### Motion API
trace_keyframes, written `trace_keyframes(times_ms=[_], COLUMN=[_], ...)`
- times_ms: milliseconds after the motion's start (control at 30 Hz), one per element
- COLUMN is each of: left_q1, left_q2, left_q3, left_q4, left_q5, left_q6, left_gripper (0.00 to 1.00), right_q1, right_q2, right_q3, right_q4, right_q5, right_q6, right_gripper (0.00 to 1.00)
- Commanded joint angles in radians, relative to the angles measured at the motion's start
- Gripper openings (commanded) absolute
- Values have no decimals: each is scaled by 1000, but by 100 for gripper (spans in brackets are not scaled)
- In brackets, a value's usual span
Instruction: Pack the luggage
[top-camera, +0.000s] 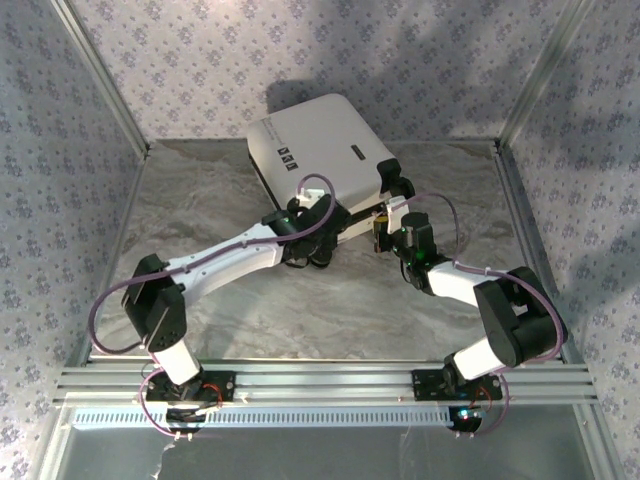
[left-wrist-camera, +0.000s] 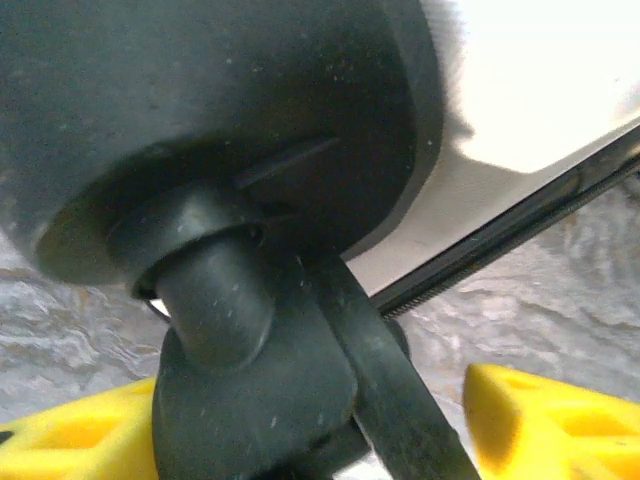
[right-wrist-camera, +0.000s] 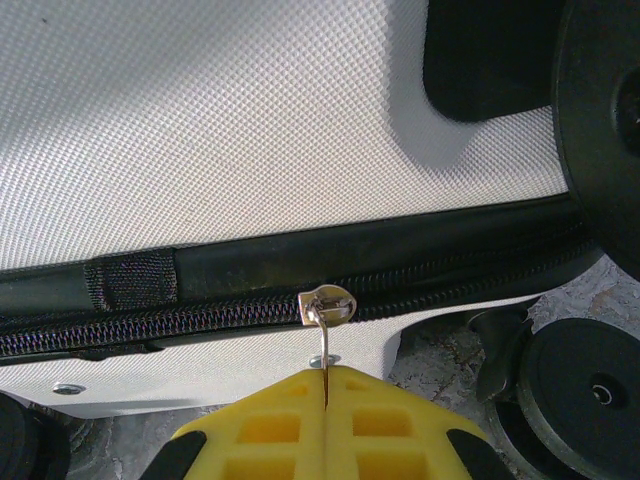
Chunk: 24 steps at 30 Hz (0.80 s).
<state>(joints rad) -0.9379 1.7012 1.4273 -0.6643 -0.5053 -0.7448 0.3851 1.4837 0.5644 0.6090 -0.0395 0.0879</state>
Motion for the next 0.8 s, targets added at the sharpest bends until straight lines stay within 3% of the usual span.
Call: trace_keyframes(times_ms=[0,167,267,400,567,767], left_q1=[3,17,19,36,42,92], left_q2=[25,3,-55,-187,-321,-520], left_q3=[27,-13,-45,-102,-119,-264], left_q4=[-55,-19,63,187,251,340], left_q5=[-110,-131,-78,82,199,291], left_q6=[9,33,66,91,89,15], left_gripper=[55,24,14,9,3,0], right_q1=[6,-3,-21,-37,-23,-20], right_q2=[-2,5,12,8,-20,-71], right_q3=[-3,-12,-24,-23,-40,-77], right_q4=[23,46,92,129,174,181], right_q5=[13,41,64,68,104,235], right_q6=[-20,-27,-24,-28,-60,-59], right_gripper=[0,0,0,0,0,0])
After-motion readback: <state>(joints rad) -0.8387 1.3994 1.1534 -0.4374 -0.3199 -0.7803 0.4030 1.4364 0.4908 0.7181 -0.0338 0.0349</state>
